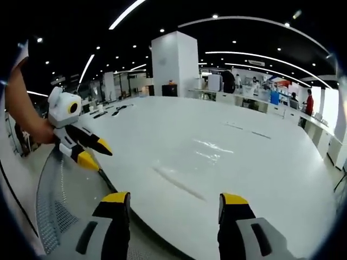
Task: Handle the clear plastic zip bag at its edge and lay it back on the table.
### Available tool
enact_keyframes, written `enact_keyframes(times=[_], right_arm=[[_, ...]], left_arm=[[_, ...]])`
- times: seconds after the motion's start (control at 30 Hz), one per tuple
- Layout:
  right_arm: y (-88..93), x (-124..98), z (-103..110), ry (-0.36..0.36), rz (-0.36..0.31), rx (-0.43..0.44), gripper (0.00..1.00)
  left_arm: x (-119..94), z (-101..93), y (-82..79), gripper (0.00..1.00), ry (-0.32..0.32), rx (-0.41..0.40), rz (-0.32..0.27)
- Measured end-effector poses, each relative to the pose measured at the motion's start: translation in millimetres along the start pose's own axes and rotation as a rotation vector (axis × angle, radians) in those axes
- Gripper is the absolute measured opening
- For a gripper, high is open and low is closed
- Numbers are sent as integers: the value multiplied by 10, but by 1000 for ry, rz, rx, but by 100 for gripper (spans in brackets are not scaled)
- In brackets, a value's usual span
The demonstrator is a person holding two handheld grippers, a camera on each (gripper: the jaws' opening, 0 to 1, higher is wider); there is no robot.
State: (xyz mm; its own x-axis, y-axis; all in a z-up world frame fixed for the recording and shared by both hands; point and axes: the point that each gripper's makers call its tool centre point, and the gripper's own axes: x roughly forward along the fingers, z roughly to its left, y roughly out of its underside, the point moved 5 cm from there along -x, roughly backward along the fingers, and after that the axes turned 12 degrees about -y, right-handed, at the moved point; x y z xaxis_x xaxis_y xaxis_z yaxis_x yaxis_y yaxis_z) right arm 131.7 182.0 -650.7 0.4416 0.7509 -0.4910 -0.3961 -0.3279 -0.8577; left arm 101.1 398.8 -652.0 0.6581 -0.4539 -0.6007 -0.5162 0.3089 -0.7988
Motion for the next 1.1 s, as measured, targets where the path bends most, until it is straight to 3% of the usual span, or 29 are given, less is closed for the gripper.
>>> enact_keyframes(times=[0.4,1.1], right_arm=[[53,46,-8,-16,26,6,66],[21,4,58,-57,13,31,67]], left_arm=[[10,54,-14,41,-9,-35,-34],[23,154,-58,52,-65,-54,-84]])
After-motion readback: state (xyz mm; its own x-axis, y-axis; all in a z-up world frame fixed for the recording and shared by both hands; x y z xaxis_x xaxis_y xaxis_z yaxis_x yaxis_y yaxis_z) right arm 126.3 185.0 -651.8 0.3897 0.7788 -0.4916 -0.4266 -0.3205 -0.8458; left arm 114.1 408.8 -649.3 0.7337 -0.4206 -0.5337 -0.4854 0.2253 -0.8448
